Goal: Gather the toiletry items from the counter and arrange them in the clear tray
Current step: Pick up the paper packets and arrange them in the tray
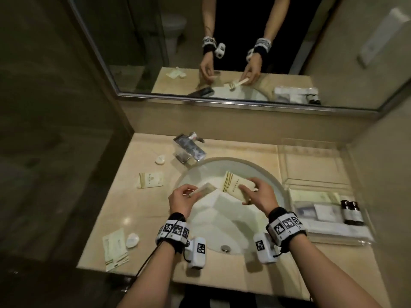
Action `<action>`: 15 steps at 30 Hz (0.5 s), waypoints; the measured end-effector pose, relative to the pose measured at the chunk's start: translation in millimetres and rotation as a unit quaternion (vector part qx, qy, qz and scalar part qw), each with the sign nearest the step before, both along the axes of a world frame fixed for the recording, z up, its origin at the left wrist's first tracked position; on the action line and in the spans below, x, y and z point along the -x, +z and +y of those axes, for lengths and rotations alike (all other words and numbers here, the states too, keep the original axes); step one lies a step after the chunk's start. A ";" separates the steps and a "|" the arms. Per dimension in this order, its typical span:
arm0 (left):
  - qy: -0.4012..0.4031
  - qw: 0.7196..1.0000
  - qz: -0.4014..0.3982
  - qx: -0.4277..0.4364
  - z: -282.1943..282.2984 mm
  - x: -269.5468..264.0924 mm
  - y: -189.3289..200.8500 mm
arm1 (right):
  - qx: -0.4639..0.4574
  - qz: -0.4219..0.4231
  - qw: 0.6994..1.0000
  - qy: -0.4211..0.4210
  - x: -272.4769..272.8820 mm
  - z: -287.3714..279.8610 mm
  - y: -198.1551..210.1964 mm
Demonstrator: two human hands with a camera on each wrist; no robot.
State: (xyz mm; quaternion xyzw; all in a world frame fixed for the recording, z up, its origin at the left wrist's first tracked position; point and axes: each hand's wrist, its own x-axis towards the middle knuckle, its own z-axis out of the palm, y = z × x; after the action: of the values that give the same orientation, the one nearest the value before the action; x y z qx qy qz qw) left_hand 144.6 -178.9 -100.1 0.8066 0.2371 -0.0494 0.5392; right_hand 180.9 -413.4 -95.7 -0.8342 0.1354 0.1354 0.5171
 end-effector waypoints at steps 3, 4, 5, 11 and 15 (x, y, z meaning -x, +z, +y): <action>-0.037 0.999 -0.009 0.028 -54.8 -7.2 5.0 | -0.042 0.011 0.996 -0.083 15.7 -66.6 9.2; -0.048 0.998 -0.008 0.031 -71.9 -10.1 3.2 | -0.046 0.000 0.993 -0.107 20.8 -89.5 9.4; -0.056 0.998 -0.009 0.036 -87.9 -12.8 2.3 | -0.038 -0.013 0.991 -0.124 25.6 -111.0 9.6; -0.113 0.992 -0.014 0.055 -163.4 -23.1 -1.3 | 0.058 -0.004 0.981 -0.184 41.8 -210.9 -5.7; -0.115 0.992 -0.014 0.050 -197.9 -28.6 -3.6 | 0.078 0.057 0.975 -0.198 43.4 -244.4 -20.2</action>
State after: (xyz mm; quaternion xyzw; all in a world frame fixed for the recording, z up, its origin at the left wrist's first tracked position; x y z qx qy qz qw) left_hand 173.3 -376.8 -103.8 0.8010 0.1323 -0.1119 0.5730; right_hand 137.5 -657.8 -116.0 -0.8196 0.3370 0.0666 0.4586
